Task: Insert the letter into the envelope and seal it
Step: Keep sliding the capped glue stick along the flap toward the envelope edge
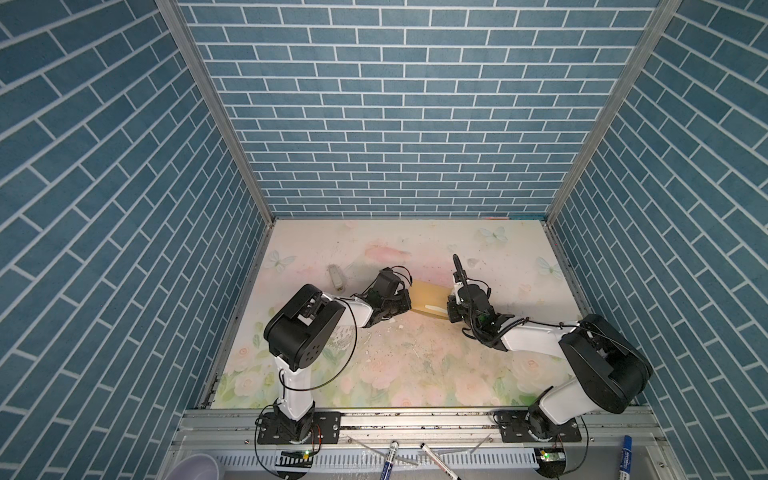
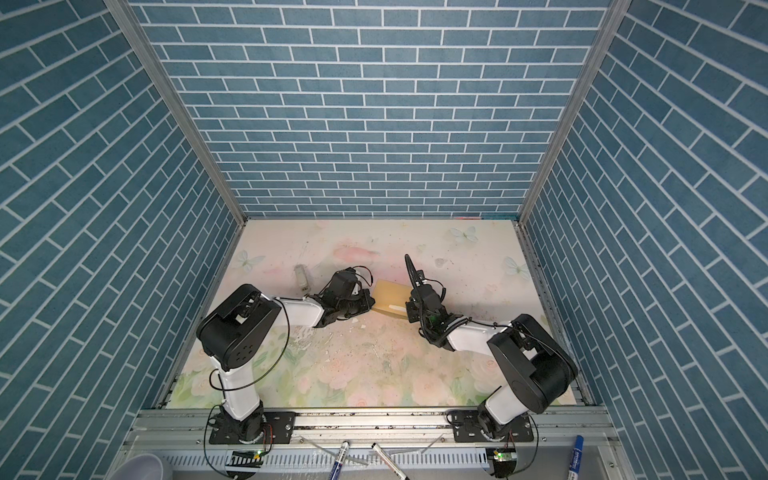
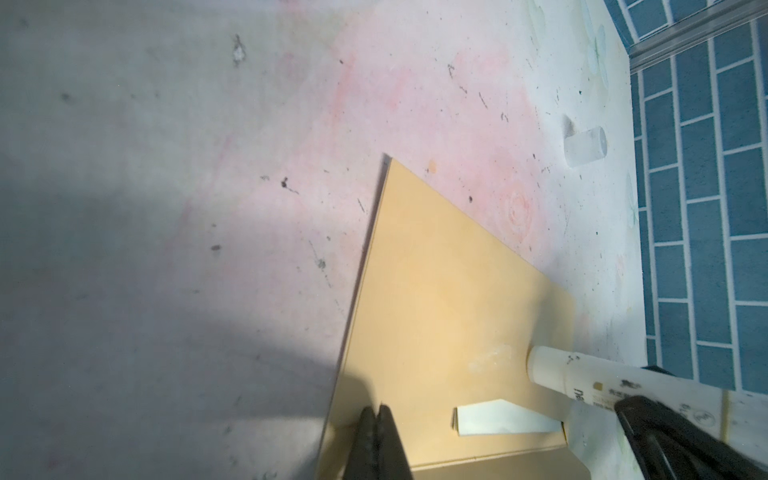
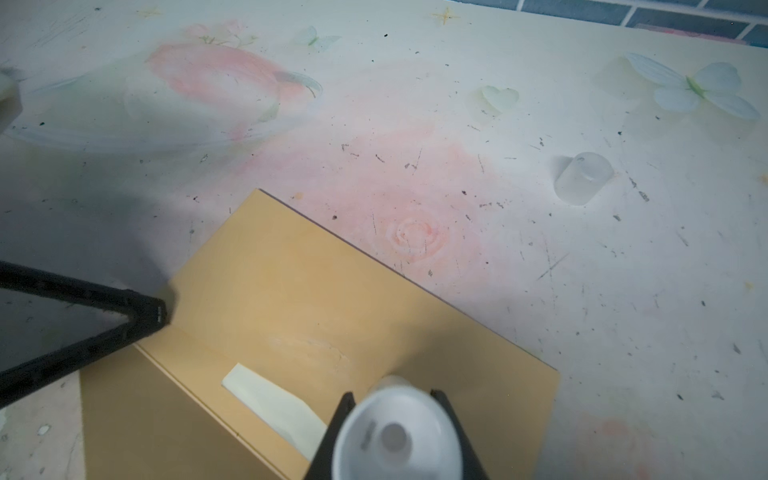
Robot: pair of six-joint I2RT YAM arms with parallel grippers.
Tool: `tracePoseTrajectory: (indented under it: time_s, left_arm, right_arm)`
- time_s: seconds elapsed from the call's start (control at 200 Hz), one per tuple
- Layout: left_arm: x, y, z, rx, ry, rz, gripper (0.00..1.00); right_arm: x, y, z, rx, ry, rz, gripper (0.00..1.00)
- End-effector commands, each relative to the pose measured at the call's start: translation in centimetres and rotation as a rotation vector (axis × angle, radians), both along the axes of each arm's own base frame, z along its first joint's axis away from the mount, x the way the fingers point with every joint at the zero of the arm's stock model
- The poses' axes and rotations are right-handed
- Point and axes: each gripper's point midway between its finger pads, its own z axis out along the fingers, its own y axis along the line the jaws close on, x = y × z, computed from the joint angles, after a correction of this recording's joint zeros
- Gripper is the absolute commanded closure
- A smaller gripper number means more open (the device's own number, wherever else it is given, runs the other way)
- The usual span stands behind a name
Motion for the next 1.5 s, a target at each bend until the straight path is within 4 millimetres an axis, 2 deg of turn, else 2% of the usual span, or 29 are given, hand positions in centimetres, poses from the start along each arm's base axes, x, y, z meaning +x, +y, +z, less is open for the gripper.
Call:
tracePoseTrajectory:
  time_s: [0.0,0.105,0.265,0.405,0.55,0.685,0.825,1.15,1.325,1.495]
  left_arm:
    - [-5.0,4.2,-7.5,0.220,0.244,0.012,1.00]
    - [-5.0,4.2,-7.5,0.219,0.244,0.012,1.00]
    - [-4.9,4.1,-7.4,0.218,0.242,0.011,1.00]
    - [-5.0,4.1,-7.5,0.218,0.243,0.010,1.00]
    - [-5.0,4.1,-7.6,0.215,0.243,0.009,1.00]
    - [-5.0,4.1,-7.6,0.211,0.244,0.009,1.00]
    - [-5.0,4.1,-7.5,0.210,0.242,0.011,1.00]
    - [-5.1,4.1,-7.6,0.211,0.242,0.011,1.00]
    - [-5.1,4.1,-7.6,0.209,0.244,0.011,1.00]
    - [-5.1,4.0,-7.6,0.206,0.241,0.010,1.00]
  right_arm:
    - [-2.1,-3.5,-4.4,-0.154,0.154,-0.048,1.00]
    - [-1.1,-2.0,-2.4,-0.071,0.109,-0.031,1.00]
    - [0.6,-0.6,2.2,0.122,0.026,-0.031,1.00]
    - [1.8,-0.6,5.8,0.299,-0.031,-0.043,1.00]
    - [2.5,-0.6,7.7,0.421,-0.061,-0.043,1.00]
    - [3.0,0.4,7.9,0.440,-0.066,-0.009,1.00]
    - [3.7,2.5,7.6,0.431,-0.048,0.059,1.00]
    - [3.9,8.1,6.3,0.194,-0.093,0.184,1.00]
    - [4.0,9.6,5.3,0.143,-0.089,0.211,1.00]
    - [4.1,10.0,4.3,0.107,-0.078,0.217,1.00]
